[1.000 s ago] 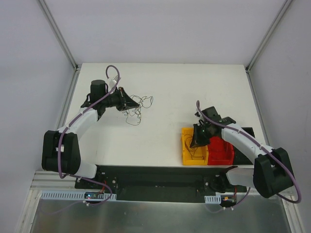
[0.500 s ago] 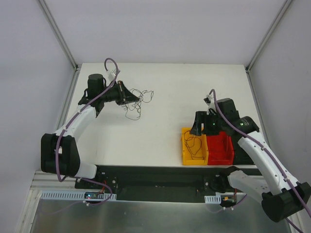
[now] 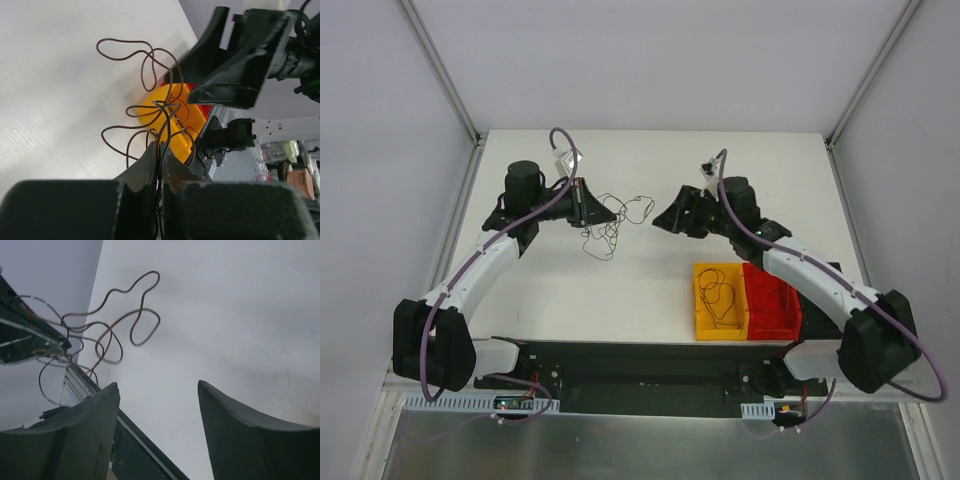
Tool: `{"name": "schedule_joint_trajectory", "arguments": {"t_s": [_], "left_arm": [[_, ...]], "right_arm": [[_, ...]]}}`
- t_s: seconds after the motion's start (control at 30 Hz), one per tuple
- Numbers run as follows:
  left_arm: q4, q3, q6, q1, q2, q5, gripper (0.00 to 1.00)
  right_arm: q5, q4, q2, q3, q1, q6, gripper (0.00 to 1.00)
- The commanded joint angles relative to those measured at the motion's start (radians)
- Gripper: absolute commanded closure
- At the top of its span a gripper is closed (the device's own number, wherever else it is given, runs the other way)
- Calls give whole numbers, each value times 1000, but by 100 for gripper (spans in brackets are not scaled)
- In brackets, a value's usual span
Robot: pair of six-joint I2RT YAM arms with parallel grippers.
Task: Untangle the cables
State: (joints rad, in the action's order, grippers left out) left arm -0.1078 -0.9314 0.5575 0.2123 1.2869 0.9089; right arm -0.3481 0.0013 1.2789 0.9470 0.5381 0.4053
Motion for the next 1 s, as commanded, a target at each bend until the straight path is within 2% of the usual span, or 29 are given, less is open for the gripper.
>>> {"name": "schedule_joint_trajectory", "arguments": {"t_s": [0.0, 0.17, 0.4, 0.53, 0.77, 0.87, 0.97], "left_arm": [[-32, 23, -77, 42, -47, -5, 100], [-29, 23, -71, 48, -52, -10, 100], [-29, 26, -57, 65, -55, -5, 100], [-29, 25, -62, 81, -60, -1, 100], [-4, 20, -74, 84, -67, -39, 100], [51, 9, -106, 84, -64, -94, 100], [103, -15, -134, 79, -60, -126, 87]], "right_arm": [[119, 200, 80, 98, 89, 99, 38], [211, 259, 86, 49, 138, 99, 43], [320, 201, 79, 44, 169, 67, 46], [342, 201, 94, 41, 169, 53, 61], [477, 239, 97, 33, 175, 3, 100], [541, 211, 59, 33, 181, -51, 100], [575, 164, 13, 32, 187, -121, 100]]}}
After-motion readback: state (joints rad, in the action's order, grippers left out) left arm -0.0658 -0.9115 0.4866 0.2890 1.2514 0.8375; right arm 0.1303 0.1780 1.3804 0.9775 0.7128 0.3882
